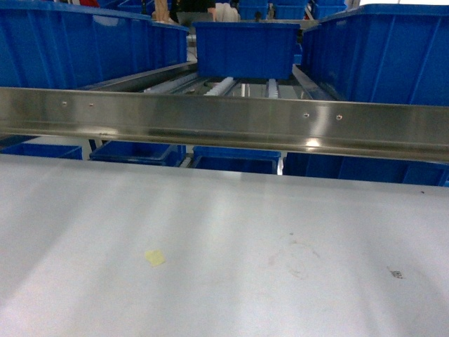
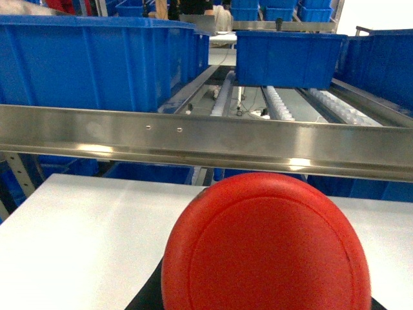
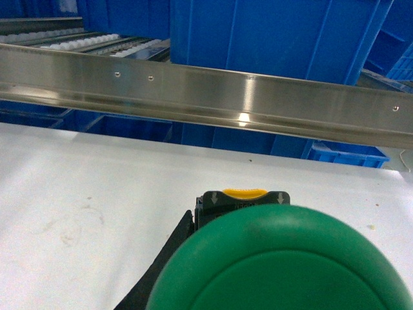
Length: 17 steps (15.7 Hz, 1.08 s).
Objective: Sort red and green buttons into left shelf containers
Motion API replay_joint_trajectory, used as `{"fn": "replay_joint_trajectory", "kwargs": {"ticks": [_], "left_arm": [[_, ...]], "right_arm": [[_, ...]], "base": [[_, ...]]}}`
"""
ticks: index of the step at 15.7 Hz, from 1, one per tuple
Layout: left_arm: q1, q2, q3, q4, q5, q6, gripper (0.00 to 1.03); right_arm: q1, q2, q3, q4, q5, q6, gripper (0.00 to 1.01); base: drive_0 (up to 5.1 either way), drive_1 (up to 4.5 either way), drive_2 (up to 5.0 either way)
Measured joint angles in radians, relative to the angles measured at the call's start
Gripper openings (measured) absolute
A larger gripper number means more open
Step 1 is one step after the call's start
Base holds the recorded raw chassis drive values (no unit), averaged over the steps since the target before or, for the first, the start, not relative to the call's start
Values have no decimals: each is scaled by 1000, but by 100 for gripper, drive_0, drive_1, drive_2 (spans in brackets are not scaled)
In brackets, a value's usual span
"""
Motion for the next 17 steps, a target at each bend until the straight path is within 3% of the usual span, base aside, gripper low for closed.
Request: {"fn": "replay_joint_trajectory", "kwargs": {"ticks": [2, 17], "left_arm": [[-2, 0, 0, -2, 3, 0, 25], [-1, -1, 0, 0, 1, 0, 24]], "right_arm": [[0, 0, 0, -1, 0, 0, 27], [0, 1, 0, -1, 0, 0, 27]], "base": [[0, 0, 0], [-489, 208, 284]]}}
